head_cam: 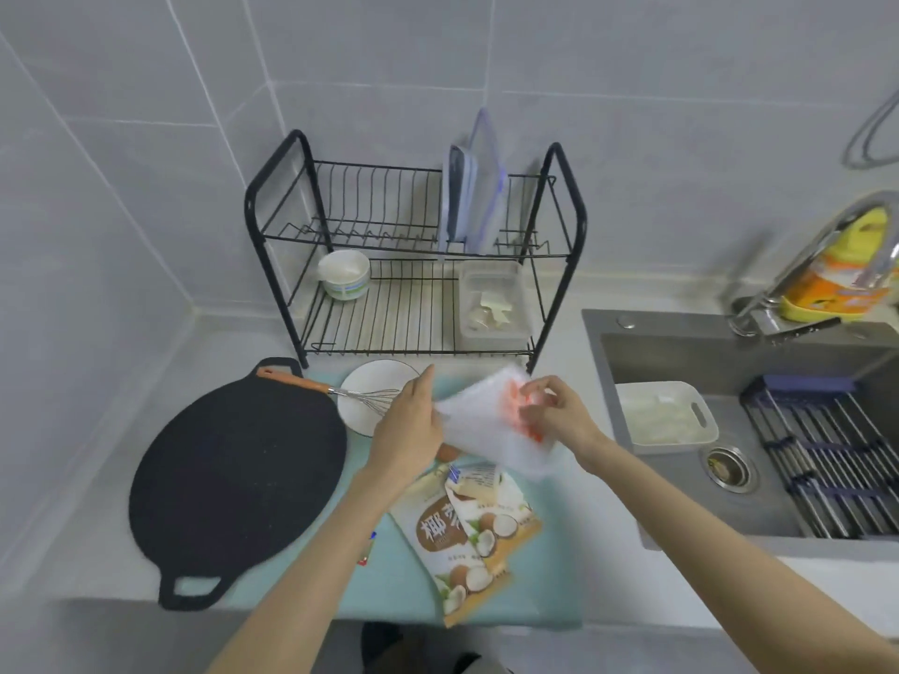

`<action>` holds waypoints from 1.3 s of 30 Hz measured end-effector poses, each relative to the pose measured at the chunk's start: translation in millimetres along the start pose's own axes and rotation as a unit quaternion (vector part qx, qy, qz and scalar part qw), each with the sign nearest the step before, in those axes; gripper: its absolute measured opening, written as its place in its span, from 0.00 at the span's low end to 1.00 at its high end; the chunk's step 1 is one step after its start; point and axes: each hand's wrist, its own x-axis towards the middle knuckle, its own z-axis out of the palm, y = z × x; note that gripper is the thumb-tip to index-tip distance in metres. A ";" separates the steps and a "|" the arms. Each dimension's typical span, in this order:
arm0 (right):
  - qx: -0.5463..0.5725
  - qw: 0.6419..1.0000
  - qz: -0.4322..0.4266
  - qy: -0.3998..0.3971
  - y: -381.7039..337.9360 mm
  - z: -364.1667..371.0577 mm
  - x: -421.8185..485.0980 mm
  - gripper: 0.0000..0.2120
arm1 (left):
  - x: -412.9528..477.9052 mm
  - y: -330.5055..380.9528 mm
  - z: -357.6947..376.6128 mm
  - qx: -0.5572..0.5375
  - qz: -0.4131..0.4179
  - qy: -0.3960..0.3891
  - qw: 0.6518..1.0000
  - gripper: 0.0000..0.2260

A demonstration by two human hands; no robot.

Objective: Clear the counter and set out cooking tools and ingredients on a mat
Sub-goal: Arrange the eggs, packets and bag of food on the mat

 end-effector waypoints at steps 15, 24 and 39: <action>-0.344 0.932 -0.024 -0.111 55.7 -26.0 -9.3 0.18 | -19.6 19.6 30.0 0.042 0.011 -0.024 0.999 0.21; -0.332 0.924 -0.191 -0.011 -14.6 -18.5 17.3 0.17 | 14.2 8.0 1.6 0.063 0.020 -0.014 0.998 0.21; -0.495 0.852 -0.154 0.079 -57.7 41.5 130.0 0.22 | 72.3 -25.2 -40.7 0.036 0.078 -0.020 0.996 0.20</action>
